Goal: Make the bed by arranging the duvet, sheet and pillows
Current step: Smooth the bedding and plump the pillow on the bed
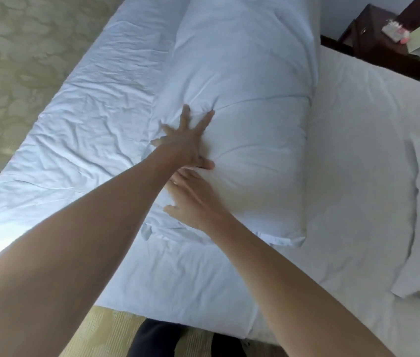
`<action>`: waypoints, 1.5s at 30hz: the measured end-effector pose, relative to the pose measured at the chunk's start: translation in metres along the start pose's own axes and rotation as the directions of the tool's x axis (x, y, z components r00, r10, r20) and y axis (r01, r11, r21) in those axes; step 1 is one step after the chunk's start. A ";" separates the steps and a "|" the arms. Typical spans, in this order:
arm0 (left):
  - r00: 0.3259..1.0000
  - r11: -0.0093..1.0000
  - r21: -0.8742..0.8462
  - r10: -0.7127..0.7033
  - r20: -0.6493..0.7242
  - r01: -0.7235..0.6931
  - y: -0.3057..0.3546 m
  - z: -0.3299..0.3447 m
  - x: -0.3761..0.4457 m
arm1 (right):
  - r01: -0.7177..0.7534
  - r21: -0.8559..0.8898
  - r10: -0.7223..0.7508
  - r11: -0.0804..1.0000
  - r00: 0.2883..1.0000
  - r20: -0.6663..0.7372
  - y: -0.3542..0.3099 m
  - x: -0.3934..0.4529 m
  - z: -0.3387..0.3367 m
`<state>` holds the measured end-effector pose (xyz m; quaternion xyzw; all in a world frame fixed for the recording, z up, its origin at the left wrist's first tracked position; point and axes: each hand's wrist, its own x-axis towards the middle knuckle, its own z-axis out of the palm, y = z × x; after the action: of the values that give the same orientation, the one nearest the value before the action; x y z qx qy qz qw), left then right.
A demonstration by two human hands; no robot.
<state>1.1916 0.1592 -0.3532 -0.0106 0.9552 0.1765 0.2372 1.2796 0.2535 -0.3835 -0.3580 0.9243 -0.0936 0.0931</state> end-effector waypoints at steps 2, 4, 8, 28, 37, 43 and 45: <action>0.998 0.999 -0.030 -0.015 -0.058 0.013 -0.004 0.009 0.000 | -0.078 -0.176 0.063 0.981 0.994 -0.091 0.025 -0.029 0.004; 0.994 0.999 -0.049 -0.012 -0.111 0.006 -0.012 0.021 0.001 | -0.331 -0.239 0.272 0.913 0.929 -0.249 0.057 -0.070 0.013; 0.958 0.998 0.067 0.019 -0.288 0.000 -0.011 0.038 -0.006 | -0.493 -0.115 0.441 0.862 0.844 -0.306 0.087 -0.085 0.006; 0.940 0.913 -0.359 -0.277 -0.200 0.193 -0.054 0.025 -0.051 | -0.354 0.391 0.229 0.850 0.916 0.330 0.076 -0.038 -0.090; 0.966 0.975 0.190 -0.159 0.206 0.120 -0.018 -0.020 -0.016 | -0.402 0.470 0.375 0.786 0.914 0.154 0.128 -0.024 -0.129; 0.916 0.808 0.589 -0.237 0.324 0.001 0.053 -0.095 -0.037 | -0.459 0.516 0.422 0.724 0.885 0.196 0.151 -0.007 -0.131; 0.999 0.782 0.622 0.001 0.037 -0.024 0.084 -0.112 -0.030 | -0.495 0.583 0.427 0.644 0.865 0.263 0.162 0.006 -0.140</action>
<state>1.1588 0.1978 -0.2190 0.0774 0.9558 -0.1467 0.2430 1.1375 0.3821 -0.2876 -0.0623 0.8917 -0.3536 0.2755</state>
